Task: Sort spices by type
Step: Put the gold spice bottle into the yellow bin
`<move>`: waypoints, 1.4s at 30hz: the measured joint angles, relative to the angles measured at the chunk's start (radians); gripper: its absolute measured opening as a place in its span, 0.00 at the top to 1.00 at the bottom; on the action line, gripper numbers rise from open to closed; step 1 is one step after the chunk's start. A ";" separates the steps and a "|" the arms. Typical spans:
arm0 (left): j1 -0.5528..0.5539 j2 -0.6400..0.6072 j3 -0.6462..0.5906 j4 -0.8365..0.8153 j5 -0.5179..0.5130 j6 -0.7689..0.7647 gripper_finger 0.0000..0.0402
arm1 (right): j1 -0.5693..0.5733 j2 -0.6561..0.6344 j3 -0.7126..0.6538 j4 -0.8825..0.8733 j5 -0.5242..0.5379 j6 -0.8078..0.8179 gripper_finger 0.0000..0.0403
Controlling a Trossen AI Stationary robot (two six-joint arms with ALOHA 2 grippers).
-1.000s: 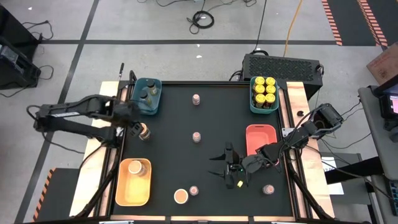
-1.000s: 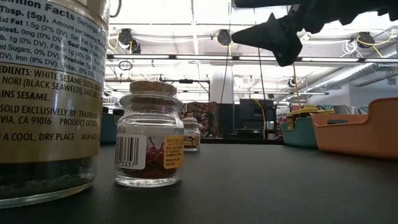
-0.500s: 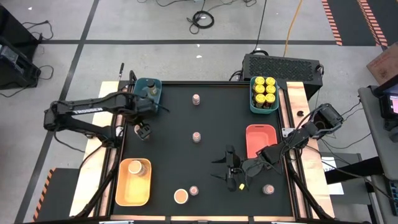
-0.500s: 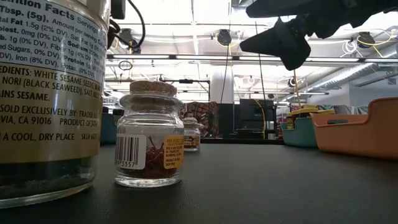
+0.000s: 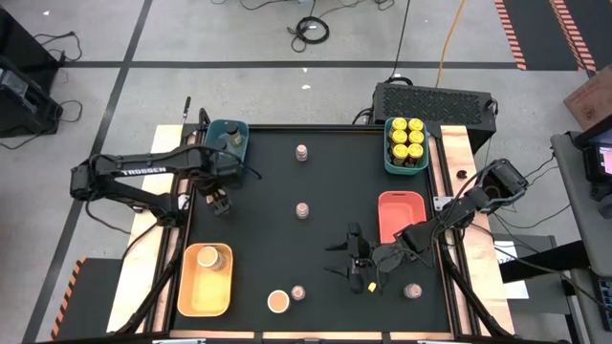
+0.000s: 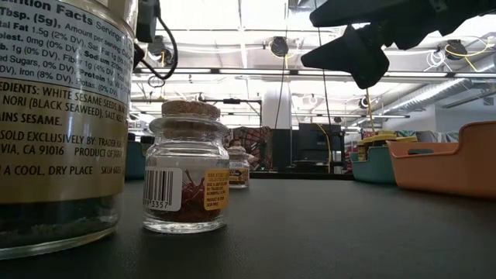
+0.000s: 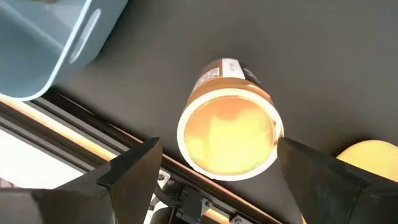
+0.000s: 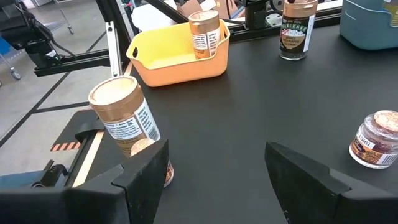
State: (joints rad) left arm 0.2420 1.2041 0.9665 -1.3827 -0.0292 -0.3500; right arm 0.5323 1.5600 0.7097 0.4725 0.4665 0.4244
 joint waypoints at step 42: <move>0.000 -0.003 0.045 0.015 -0.014 0.069 0.20 | 0.000 0.000 0.000 -0.006 0.000 0.012 0.35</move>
State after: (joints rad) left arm 0.2420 1.2011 1.0116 -1.3677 -0.0429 -0.2814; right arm 0.5323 1.5604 0.7097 0.4662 0.4668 0.4366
